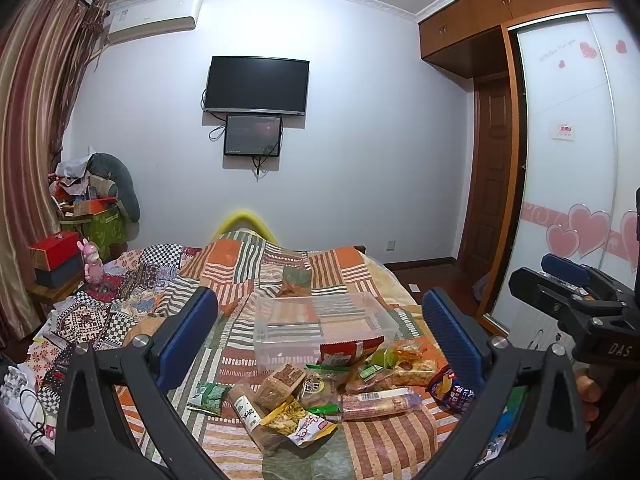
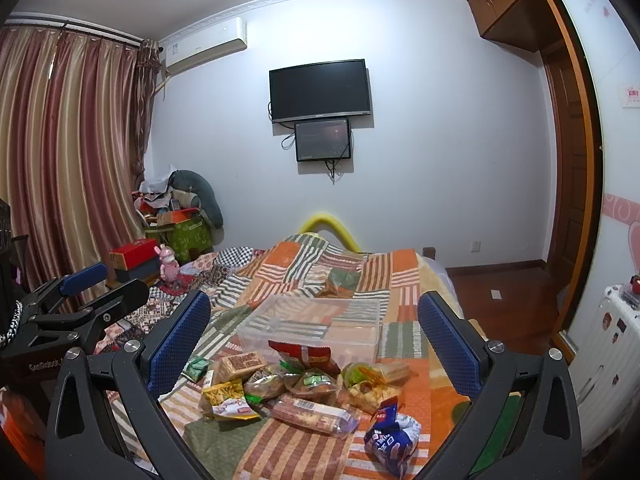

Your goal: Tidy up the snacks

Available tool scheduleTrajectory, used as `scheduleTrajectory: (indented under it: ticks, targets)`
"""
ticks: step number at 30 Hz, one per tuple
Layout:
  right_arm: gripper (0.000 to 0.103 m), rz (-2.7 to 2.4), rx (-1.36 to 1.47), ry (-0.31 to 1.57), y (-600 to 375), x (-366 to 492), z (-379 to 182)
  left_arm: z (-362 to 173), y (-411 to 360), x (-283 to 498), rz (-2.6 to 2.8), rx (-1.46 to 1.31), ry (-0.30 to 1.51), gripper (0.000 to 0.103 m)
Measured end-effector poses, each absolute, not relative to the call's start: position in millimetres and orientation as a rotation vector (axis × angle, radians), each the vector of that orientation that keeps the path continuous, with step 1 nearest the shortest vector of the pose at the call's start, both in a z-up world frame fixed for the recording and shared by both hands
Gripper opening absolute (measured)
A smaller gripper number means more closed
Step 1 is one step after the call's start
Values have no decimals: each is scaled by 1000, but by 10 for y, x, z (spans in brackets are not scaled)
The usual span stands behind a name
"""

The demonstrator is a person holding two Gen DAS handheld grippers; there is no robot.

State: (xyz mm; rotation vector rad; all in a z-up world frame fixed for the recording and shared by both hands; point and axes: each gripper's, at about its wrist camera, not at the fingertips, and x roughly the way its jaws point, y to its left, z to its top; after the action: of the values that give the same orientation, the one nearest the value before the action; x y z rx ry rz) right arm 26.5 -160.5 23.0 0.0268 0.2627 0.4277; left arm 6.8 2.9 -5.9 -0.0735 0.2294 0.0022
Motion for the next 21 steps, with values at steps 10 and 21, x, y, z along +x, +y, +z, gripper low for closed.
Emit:
scheduleTrajectory:
  ticks: [10, 21]
  targets:
    - [103, 371, 1, 336, -1754, 412, 3, -267, 203, 283, 6, -44, 336, 103]
    - [103, 267, -28, 550, -2052, 723, -517, -957, 401, 757, -18, -27, 615, 103]
